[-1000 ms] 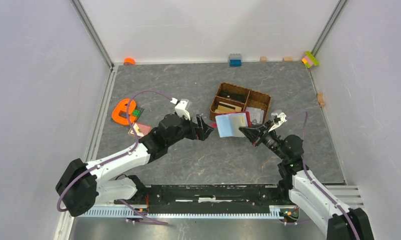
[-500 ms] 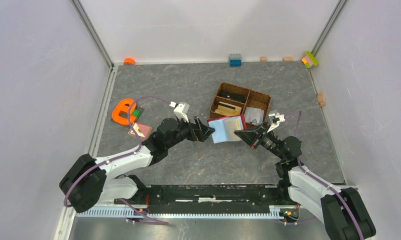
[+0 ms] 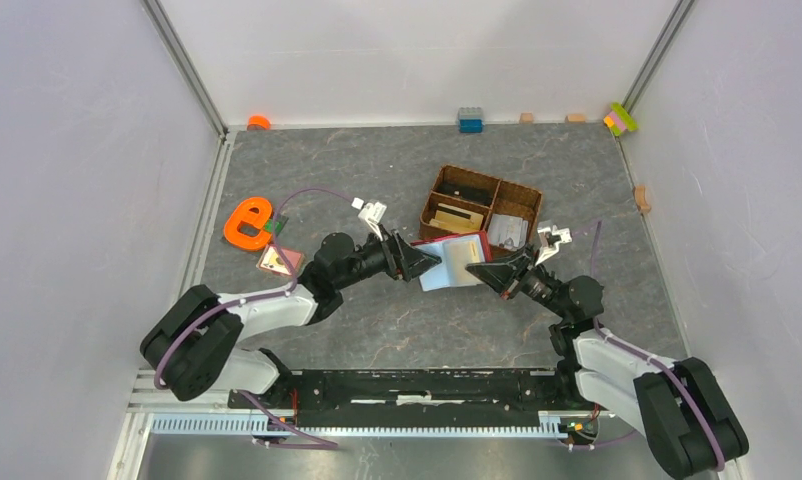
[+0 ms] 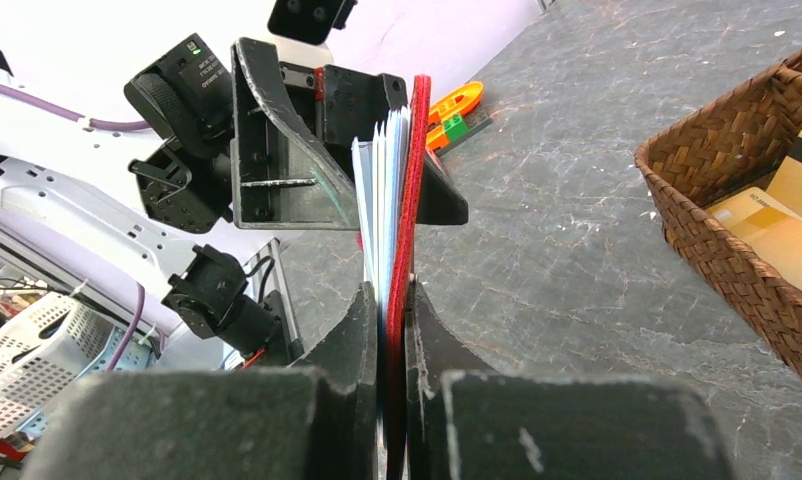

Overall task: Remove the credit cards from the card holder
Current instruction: Remove the credit card from the card holder.

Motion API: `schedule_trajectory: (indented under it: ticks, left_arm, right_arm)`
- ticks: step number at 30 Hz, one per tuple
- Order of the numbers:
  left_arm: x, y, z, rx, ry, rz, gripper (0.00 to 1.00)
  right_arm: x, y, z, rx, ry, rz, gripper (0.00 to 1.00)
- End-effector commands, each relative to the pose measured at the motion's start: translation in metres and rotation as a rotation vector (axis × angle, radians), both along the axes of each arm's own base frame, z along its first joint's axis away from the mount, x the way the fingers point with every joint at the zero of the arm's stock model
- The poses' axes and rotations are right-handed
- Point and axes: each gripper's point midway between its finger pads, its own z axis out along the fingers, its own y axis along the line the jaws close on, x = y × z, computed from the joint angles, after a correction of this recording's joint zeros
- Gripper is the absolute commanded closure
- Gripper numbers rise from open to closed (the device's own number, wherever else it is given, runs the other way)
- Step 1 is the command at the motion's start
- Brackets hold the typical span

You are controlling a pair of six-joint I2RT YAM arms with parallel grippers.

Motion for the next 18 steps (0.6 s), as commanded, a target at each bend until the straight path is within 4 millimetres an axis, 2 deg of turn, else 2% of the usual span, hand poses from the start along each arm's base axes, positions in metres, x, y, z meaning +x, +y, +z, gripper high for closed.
schedule_trajectory:
  ticks: [1,4,6,8,11,14,16,18]
  left_arm:
    - [-0.016,-0.011,0.035,-0.132,-0.074,-0.121,0.33]
    - [-0.014,-0.007,0.037,-0.139,-0.075,-0.109,0.60]
    - [-0.010,-0.001,0.038,-0.138,-0.068,-0.083,0.84]
    - [-0.004,0.007,0.035,-0.122,-0.049,-0.044,0.98]
    - [0.003,0.016,0.030,-0.089,-0.032,0.012,0.98]
    - [0.008,0.023,0.027,-0.058,-0.028,0.063,0.98]
    - [0.010,0.027,0.026,-0.047,-0.031,0.085,0.98]
    - [0.009,0.029,0.027,-0.045,-0.037,0.093,0.98]
  right_arm:
    - [-0.007,0.004,0.017,0.038,-0.062,0.039,1.00]
    - [-0.006,0.006,0.015,0.031,-0.055,0.042,1.00]
    - [-0.002,0.007,0.010,0.006,-0.043,0.034,1.00]
    - [0.003,0.006,0.003,-0.026,-0.029,0.013,0.99]
    - [0.011,0.004,-0.007,-0.069,-0.008,-0.023,0.80]
    - [0.014,0.002,-0.011,-0.094,-0.005,-0.045,0.65]
    - [0.017,-0.001,-0.011,-0.104,-0.009,-0.066,0.58]
    - [0.019,-0.003,-0.014,-0.116,0.002,-0.084,0.55]
